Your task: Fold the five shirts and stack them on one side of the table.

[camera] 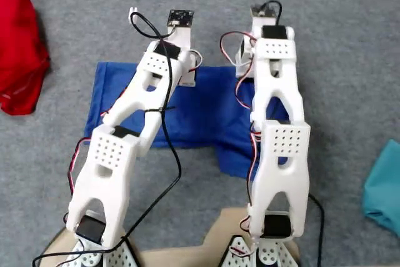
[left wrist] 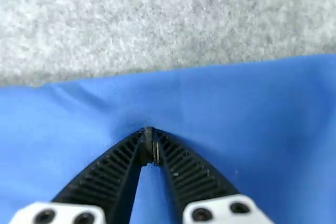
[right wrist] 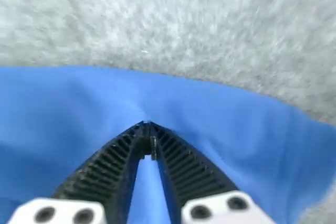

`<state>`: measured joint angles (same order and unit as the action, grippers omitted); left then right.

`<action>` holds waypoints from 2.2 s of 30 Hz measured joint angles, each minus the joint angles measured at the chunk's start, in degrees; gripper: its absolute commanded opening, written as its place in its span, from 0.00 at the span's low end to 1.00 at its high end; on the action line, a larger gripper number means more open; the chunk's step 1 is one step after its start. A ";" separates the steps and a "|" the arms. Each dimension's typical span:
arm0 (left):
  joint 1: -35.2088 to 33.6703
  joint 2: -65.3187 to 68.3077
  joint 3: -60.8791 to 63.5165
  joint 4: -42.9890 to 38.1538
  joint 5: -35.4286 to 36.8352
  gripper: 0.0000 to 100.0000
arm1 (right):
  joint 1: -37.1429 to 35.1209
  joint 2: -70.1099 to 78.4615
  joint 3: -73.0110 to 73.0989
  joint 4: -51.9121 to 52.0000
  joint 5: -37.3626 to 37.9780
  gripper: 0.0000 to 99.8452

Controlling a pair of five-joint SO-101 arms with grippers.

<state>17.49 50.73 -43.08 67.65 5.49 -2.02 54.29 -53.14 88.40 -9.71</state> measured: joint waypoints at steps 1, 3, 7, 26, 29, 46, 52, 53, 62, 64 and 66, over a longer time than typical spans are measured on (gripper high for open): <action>-0.09 1.41 -2.11 0.70 0.00 0.02 | 0.18 0.35 -1.93 0.79 0.26 0.01; -0.26 4.04 -5.98 1.49 0.00 0.02 | 0.79 0.79 -4.40 1.76 0.53 0.01; -1.05 7.65 -11.60 3.08 0.00 0.02 | 0.97 1.67 -7.82 4.13 3.08 0.01; -3.87 12.66 -19.60 2.55 0.09 0.02 | 2.11 20.04 -24.88 -0.44 4.57 0.01; -4.31 12.66 -19.60 1.67 0.09 0.02 | 2.11 22.33 -29.63 -0.70 4.57 0.01; -5.45 12.75 -31.82 16.97 -4.84 0.03 | 2.20 16.35 -39.74 12.40 9.85 0.01; -5.45 12.66 -43.34 30.33 -8.09 0.02 | 2.20 7.65 -39.74 13.10 10.99 0.01; -5.45 12.66 -44.22 31.47 -8.44 0.02 | 2.20 5.89 -39.30 13.10 10.99 0.01; -8.09 4.31 -36.13 32.62 -8.97 0.02 | 2.20 -21.19 -8.88 13.10 14.24 0.01; -8.53 -1.58 -28.40 32.62 -8.97 0.02 | 2.20 -29.36 2.11 13.10 19.34 0.01; -9.05 -9.05 -18.55 32.62 -9.41 0.02 | 2.20 -36.84 12.84 13.10 26.02 0.01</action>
<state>8.44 41.67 -61.63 100.26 -3.91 0.18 17.45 -40.31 101.49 16.31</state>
